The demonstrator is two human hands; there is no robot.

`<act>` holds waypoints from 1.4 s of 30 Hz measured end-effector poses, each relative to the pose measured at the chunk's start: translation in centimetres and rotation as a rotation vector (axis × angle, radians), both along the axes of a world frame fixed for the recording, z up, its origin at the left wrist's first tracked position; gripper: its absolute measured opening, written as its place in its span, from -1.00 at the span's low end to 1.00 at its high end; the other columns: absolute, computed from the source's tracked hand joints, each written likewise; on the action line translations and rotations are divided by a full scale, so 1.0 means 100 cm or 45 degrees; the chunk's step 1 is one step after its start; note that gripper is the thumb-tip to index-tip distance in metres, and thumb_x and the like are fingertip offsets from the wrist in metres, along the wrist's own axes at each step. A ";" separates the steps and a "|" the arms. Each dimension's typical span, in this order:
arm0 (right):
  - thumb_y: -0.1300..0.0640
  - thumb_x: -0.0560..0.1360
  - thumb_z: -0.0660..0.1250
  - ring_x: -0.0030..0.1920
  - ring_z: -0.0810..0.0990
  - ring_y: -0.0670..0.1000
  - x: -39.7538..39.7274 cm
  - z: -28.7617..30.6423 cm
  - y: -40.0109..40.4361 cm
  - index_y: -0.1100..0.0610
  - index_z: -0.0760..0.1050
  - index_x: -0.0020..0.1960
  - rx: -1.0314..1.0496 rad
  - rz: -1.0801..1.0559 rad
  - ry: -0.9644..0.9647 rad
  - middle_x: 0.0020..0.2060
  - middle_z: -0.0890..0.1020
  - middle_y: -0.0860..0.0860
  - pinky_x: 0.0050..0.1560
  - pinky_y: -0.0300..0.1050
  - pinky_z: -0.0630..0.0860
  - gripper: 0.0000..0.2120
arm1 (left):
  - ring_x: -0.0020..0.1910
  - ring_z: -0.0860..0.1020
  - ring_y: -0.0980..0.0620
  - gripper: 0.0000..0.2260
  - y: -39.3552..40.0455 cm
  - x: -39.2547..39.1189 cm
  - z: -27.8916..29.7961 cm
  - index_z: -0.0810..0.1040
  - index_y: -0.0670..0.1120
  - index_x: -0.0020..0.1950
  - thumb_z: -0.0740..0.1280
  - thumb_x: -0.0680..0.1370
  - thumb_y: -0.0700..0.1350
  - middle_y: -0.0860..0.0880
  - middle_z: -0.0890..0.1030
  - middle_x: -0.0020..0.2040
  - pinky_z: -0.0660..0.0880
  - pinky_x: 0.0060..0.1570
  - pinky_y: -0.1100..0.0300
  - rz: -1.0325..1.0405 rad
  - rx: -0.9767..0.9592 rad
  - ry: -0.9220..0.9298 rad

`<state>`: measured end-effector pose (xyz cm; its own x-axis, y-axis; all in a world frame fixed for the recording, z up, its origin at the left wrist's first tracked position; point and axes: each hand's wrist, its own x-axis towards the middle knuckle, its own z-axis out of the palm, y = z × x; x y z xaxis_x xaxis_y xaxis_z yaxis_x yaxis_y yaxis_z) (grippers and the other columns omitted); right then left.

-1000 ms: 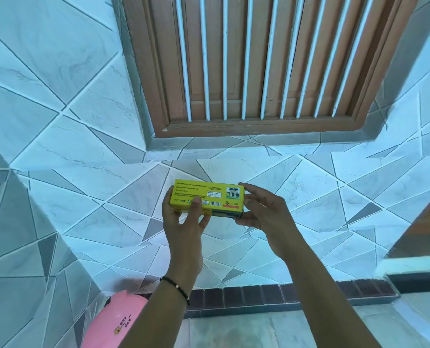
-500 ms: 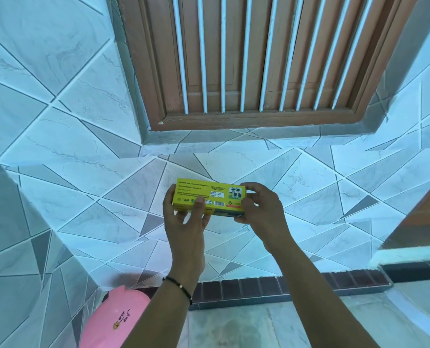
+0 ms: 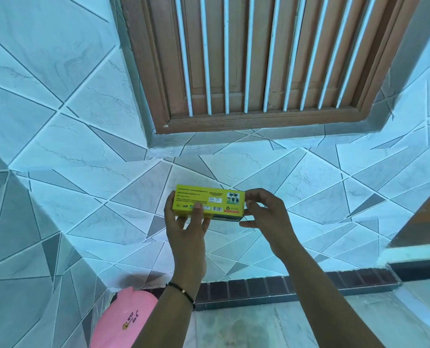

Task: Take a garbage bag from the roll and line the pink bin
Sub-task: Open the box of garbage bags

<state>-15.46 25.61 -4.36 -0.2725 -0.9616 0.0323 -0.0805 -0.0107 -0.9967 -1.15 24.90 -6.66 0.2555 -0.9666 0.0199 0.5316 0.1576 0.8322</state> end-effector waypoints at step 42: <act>0.09 0.46 0.26 -0.14 0.51 -0.27 -0.016 0.001 0.026 0.08 0.63 -0.14 -0.564 -0.040 0.795 -0.27 0.54 -0.38 -0.17 -0.50 0.36 -0.82 | -0.08 0.60 -0.08 -0.64 0.009 -0.002 0.009 0.41 0.04 0.30 0.30 0.54 -0.24 0.02 0.61 -0.03 0.55 0.04 -0.04 0.050 0.091 0.184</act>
<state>-17.05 28.26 -4.28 -0.1042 -0.8149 0.5702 -0.6340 -0.3873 -0.6693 -1.35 25.77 -5.80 0.2884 -0.9534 -0.0887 0.6415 0.1236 0.7571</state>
